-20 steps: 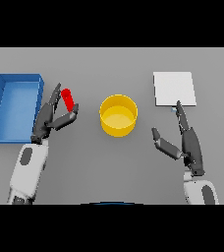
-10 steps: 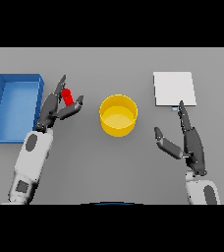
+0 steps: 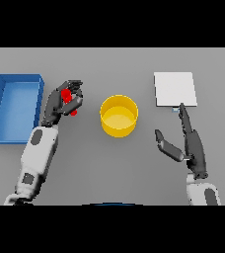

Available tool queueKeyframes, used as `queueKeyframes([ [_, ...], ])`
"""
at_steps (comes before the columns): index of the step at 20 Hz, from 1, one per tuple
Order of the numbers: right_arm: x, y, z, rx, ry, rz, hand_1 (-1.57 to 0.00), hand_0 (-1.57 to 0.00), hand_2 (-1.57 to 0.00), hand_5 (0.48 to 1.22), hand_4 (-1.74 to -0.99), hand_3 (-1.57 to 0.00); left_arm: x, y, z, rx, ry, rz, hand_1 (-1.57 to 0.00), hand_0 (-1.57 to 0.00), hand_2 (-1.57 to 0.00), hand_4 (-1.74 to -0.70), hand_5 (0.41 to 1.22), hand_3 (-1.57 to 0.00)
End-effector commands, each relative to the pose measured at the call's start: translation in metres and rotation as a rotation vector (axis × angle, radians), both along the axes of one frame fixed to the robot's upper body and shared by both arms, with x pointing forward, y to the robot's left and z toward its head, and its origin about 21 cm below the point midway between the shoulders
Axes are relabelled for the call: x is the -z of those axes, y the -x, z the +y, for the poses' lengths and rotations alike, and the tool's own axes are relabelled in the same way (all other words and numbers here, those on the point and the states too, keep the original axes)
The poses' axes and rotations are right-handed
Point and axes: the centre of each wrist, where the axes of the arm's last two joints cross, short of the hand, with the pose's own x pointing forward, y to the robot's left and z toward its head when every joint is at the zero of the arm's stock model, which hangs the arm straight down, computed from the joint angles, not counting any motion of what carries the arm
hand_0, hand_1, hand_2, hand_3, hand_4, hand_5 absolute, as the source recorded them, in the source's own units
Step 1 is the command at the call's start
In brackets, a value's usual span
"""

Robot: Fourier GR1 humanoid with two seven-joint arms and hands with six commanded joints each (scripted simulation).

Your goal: Pick up the red beaker and tilt it to pour out 1 green nut into yellow bowl. Pick up the yellow bowl and place it on the metallic measuring scale.

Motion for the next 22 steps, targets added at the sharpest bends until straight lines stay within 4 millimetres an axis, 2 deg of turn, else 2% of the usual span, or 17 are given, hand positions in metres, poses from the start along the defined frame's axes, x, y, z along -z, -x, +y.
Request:
queueKeyframes([
  [1,-0.002,-0.002,-0.001,0.005,-0.004,0.002,0.0,0.0,0.0,0.644,-1.255,0.0,-0.001,-0.001,-0.002,-0.003,-0.018,-0.005,-0.7,-0.66,-0.73,-1.5,0.941,-0.72],
  [3,0.001,0.001,0.001,0.001,-0.011,0.0,0.0,0.0,0.0,0.645,-1.254,0.0,0.001,-0.002,-0.008,0.012,-0.046,-0.009,-1.01,-0.99,-1.03,-1.57,1.042,-0.93],
  [4,-0.002,-0.001,0.001,0.004,-0.012,-0.001,0.0,0.0,0.0,0.644,-1.252,0.0,0.001,-0.001,-0.011,0.022,-0.058,-0.02,-1.12,-1.11,-1.14,-1.6,1.078,-0.97],
  [6,-0.001,-0.002,-0.002,0.014,-0.013,0.012,0.0,0.0,0.0,0.644,-1.254,0.0,-0.001,-0.002,-0.007,0.038,-0.069,-0.009,-1.29,-1.27,-1.3,-1.54,1.129,-1.19],
  [8,-0.001,-0.004,0.0,0.013,-0.011,0.018,0.0,0.0,0.0,0.645,-1.257,0.0,-0.001,-0.002,-0.012,0.038,-0.066,0.0,-1.39,-1.38,-1.4,-1.51,1.162,-1.33],
  [11,0.001,0.002,0.001,0.007,-0.026,-0.003,0.0,0.0,0.0,0.643,-1.26,0.0,-0.003,-0.001,-0.012,0.002,-0.029,-0.041,-1.48,-1.47,-1.48,-1.62,1.14,-1.45],
  [16,0.002,0.0,0.001,0.005,0.007,-0.002,0.0,0.0,0.0,0.649,-1.259,0.0,-0.029,-0.005,-0.015,-0.033,0.006,-0.126,-1.54,-1.54,-1.54,-1.7,1.114,-1.53],
  [19,-0.003,-0.002,0.002,-0.001,0.011,-0.018,0.0,0.0,0.0,0.658,-1.262,0.0,-0.051,-0.008,-0.019,0.026,-0.081,-0.168,-1.56,-1.55,-1.56,-1.72,1.114,-1.55],
  [22,-0.002,0.0,-0.002,0.008,0.021,-0.01,0.0,0.0,0.0,0.666,-1.253,0.0,-0.072,-0.01,-0.021,0.108,-0.278,-0.164,-1.56,-1.56,-1.56,-1.73,1.124,-1.56],
])
